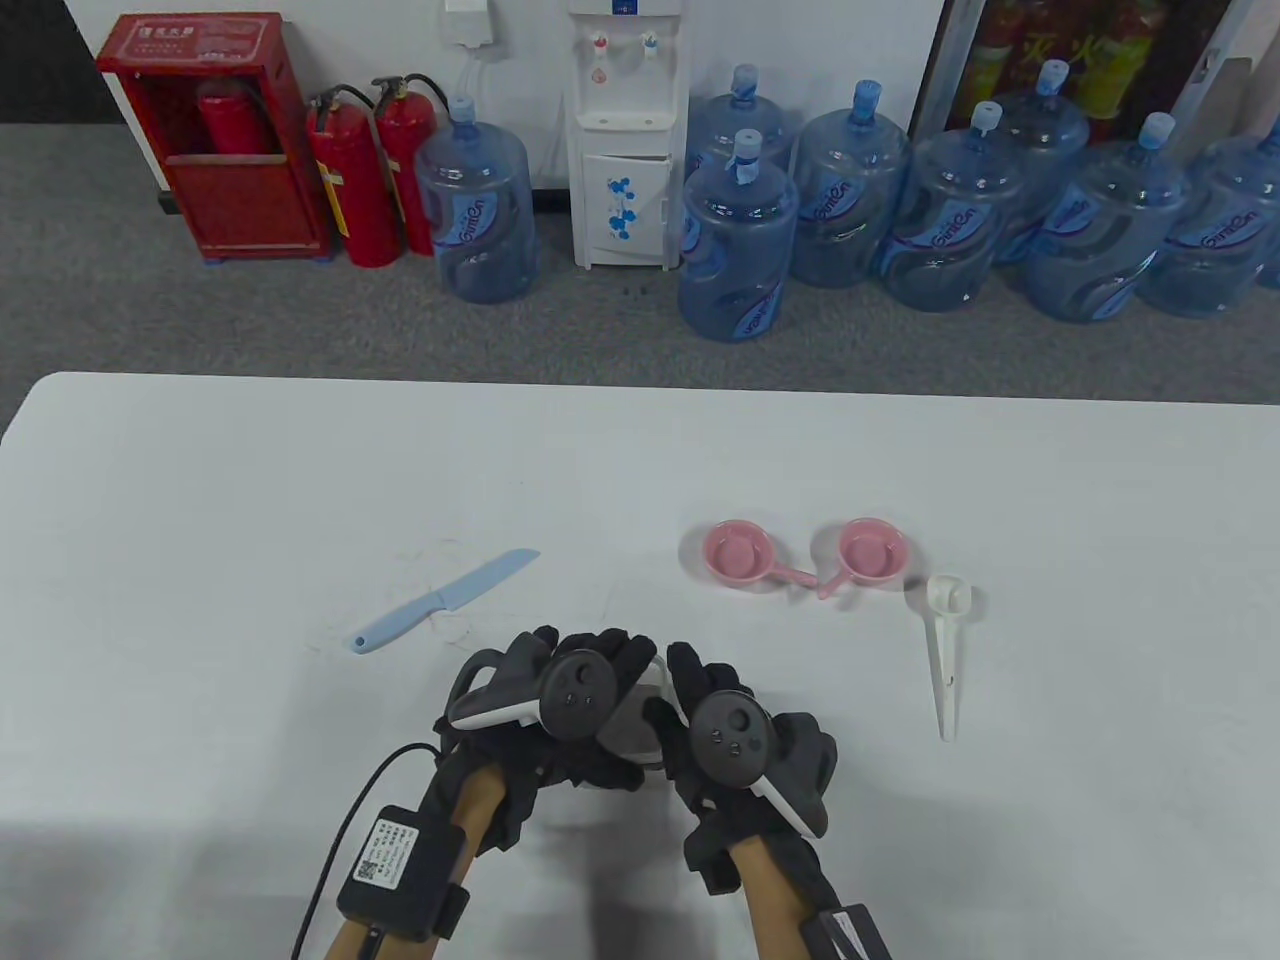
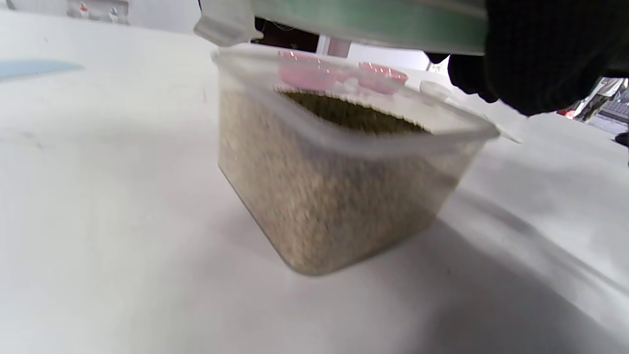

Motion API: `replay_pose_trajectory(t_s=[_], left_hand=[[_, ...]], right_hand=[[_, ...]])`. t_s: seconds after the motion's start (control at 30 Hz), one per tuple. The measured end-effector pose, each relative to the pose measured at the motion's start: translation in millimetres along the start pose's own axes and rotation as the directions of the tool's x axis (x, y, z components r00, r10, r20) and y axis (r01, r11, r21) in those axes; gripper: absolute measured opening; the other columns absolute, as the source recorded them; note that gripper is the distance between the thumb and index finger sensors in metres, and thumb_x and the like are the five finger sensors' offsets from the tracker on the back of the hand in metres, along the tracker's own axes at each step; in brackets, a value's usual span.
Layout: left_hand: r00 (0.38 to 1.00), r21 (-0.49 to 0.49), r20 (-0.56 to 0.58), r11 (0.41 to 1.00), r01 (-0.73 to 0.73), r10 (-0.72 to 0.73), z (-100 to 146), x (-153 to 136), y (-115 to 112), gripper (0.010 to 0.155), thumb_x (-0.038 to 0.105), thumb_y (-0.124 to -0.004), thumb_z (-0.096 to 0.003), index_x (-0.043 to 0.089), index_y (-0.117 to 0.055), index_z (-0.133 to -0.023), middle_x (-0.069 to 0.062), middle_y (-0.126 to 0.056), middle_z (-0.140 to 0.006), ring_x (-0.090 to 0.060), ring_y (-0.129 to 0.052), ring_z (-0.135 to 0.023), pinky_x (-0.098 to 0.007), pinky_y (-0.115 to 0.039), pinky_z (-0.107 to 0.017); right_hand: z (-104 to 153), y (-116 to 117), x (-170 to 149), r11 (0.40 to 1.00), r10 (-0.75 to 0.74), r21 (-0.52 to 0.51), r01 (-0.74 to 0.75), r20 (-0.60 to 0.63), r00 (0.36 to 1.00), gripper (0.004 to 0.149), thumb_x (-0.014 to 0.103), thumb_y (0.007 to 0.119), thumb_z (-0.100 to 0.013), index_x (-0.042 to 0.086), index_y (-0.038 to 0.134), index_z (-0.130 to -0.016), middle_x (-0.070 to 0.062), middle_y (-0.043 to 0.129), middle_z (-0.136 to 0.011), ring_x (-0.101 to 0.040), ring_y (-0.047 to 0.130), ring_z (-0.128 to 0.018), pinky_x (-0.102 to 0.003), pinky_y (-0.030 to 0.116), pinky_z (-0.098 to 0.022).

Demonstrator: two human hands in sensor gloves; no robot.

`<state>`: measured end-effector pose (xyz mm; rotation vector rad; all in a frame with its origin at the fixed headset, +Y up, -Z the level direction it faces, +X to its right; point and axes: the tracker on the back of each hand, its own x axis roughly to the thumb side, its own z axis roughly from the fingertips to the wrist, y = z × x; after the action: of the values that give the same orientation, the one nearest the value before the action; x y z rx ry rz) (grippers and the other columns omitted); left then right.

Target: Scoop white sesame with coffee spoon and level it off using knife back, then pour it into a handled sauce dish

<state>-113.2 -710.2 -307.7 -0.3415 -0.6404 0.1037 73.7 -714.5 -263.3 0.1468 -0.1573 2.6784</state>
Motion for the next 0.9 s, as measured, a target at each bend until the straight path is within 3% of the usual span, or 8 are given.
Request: replay_pose_trajectory(t_s=[0.17, 0.4, 0.6, 0.9], left_hand=[[0.991, 0.060, -0.098, 0.994, 0.092, -0.086, 26.1, -15.5, 32.6, 0.112, 0.071, -0.085, -0.0414, 0.024, -0.022, -0.121, -0.012, -0.027, -0.130, -0.046, -0.043, -0.122, -0.072, -0.028, -0.082], [0.954, 0.127, -0.297, 0.989, 0.075, -0.035, 70.5, -74.1, 54.0, 0.112, 0.072, -0.083, -0.0418, 0.023, -0.021, -0.121, -0.013, -0.027, -0.130, -0.047, -0.043, -0.122, -0.073, -0.028, -0.082], [0.882, 0.144, -0.468, 0.989, 0.027, 0.044, 100.7, -130.4, 43.2, 0.112, 0.072, -0.083, -0.0424, 0.023, -0.020, -0.121, -0.014, -0.026, -0.130, -0.048, -0.043, -0.121, -0.073, -0.028, -0.082], [0.744, 0.103, -0.655, 0.991, -0.085, 0.132, 134.9, -206.5, -5.8, 0.112, 0.070, -0.083, -0.0422, 0.022, -0.020, -0.121, -0.015, -0.026, -0.129, -0.048, -0.041, -0.121, -0.073, -0.030, -0.082]], right_hand=[[4.7, -32.5, -15.5, 0.992, 0.096, -0.088, -0.096, -0.001, 0.995, 0.068, 0.054, 0.064, -0.060, 0.020, 0.054, -0.117, -0.019, 0.052, -0.119, -0.042, 0.066, -0.101, -0.061, 0.060, -0.072], [17.2, -78.1, -61.6, 0.952, 0.172, -0.239, -0.191, -0.098, 0.980, 0.071, 0.057, 0.061, -0.059, 0.023, 0.046, -0.120, -0.017, 0.035, -0.125, -0.047, 0.044, -0.110, -0.066, 0.046, -0.075], [23.8, -91.8, -99.3, 0.938, 0.136, -0.291, -0.186, -0.182, 0.974, 0.073, 0.057, 0.060, -0.059, 0.022, 0.043, -0.120, -0.019, 0.032, -0.124, -0.049, 0.041, -0.110, -0.067, 0.044, -0.075], [27.7, -71.2, -127.0, 0.948, 0.159, -0.231, -0.218, -0.247, 0.956, 0.074, 0.058, 0.060, -0.059, 0.022, 0.042, -0.120, -0.020, 0.030, -0.124, -0.050, 0.038, -0.109, -0.069, 0.041, -0.074]])
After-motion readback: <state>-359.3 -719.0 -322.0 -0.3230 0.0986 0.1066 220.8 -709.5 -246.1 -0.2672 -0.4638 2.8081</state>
